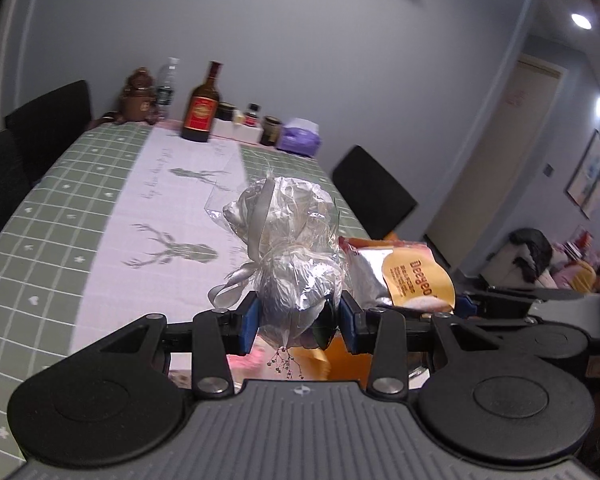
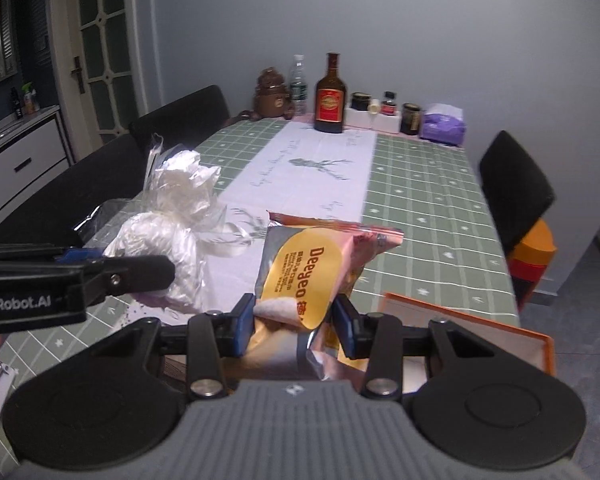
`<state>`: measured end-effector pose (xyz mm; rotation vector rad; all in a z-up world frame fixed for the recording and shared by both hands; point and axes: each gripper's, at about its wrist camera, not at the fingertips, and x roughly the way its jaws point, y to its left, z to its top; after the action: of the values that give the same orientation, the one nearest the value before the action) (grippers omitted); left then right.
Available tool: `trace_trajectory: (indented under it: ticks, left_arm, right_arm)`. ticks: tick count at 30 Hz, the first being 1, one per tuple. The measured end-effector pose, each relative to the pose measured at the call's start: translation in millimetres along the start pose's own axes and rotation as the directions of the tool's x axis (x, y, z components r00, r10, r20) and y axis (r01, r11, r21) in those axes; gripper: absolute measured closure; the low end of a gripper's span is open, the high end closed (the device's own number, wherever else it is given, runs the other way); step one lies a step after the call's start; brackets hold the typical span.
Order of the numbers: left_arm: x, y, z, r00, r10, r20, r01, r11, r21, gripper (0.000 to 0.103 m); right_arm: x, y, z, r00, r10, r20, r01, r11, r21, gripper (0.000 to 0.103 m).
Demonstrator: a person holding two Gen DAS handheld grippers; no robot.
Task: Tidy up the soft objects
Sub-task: 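Carry the wrapped bundle and snack bag with both tools over the orange box, then lower the bundle and snack bag into the orange box and open both tools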
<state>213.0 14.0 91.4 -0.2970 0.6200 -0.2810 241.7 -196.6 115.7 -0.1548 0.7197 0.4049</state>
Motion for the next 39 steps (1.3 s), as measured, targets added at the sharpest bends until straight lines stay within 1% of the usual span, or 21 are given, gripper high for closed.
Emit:
trace_trajectory:
  ticks: [3, 7, 9, 12, 15, 19, 21, 26, 31, 33, 39]
  left_arm:
    - [6.0, -27.1, -8.7, 0.999, -0.037, -0.021, 0.038, 0.998, 0.054, 0.057]
    - [23.0, -61.7, -18.9, 0.994, -0.078, -0.070, 0.087, 0.988, 0.128, 0.057]
    - [34.1, -76.4, -24.4, 0.991, -0.085, -0.102, 0.102, 0.980, 0.172, 0.057]
    - [52.2, -92.2, -31.5, 0.986, -0.074, -0.150, 0.107, 0.969, 0.225, 0.057]
    - [69.6, -98.4, -36.8, 0.972, -0.091, -0.216, 0.140, 0.965, 0.221, 0.057]
    - [92.1, -102.5, -39.4, 0.955, -0.089, -0.283, 0.153, 0.965, 0.213, 0.057]
    - [104.7, -103.2, -40.0, 0.944, -0.089, -0.319, 0.160, 0.966, 0.204, 0.057]
    - [128.4, -109.1, -43.9, 0.925, -0.047, -0.377, 0.146, 0.960, 0.240, 0.057]
    - [145.6, -112.3, -47.3, 0.911, 0.018, -0.412, 0.110, 0.953, 0.283, 0.057]
    - [150.6, -113.6, -49.3, 0.904, 0.030, -0.426, 0.108, 0.949, 0.296, 0.057]
    - [151.2, -122.8, -51.6, 0.901, 0.079, -0.427, 0.092, 0.926, 0.365, 0.054]
  right_arm:
    - [-17.1, -26.2, -13.2, 0.999, -0.049, -0.003, 0.049, 0.999, 0.021, 0.061]
    - [-28.2, -60.6, -35.5, 0.994, -0.099, -0.037, 0.101, 0.994, 0.049, 0.061]
    - [-29.3, -76.2, -45.5, 0.992, -0.114, -0.059, 0.118, 0.991, 0.066, 0.061]
    - [-25.9, -96.3, -57.5, 0.987, -0.132, -0.091, 0.140, 0.986, 0.093, 0.061]
    - [-14.2, -111.5, -66.2, 0.982, -0.146, -0.123, 0.159, 0.982, 0.105, 0.061]
    - [6.2, -123.3, -72.3, 0.976, -0.147, -0.160, 0.164, 0.981, 0.100, 0.061]
    - [15.9, -129.1, -74.8, 0.974, -0.150, -0.172, 0.167, 0.981, 0.094, 0.061]
    - [40.1, -141.5, -81.9, 0.969, -0.131, -0.208, 0.151, 0.985, 0.084, 0.061]
    - [58.3, -146.0, -86.6, 0.966, -0.111, -0.231, 0.126, 0.991, 0.048, 0.061]
    - [62.4, -146.4, -88.8, 0.965, -0.105, -0.240, 0.116, 0.993, 0.032, 0.061]
    - [68.4, -144.9, -93.2, 0.967, -0.077, -0.245, 0.073, 0.997, -0.026, 0.061]
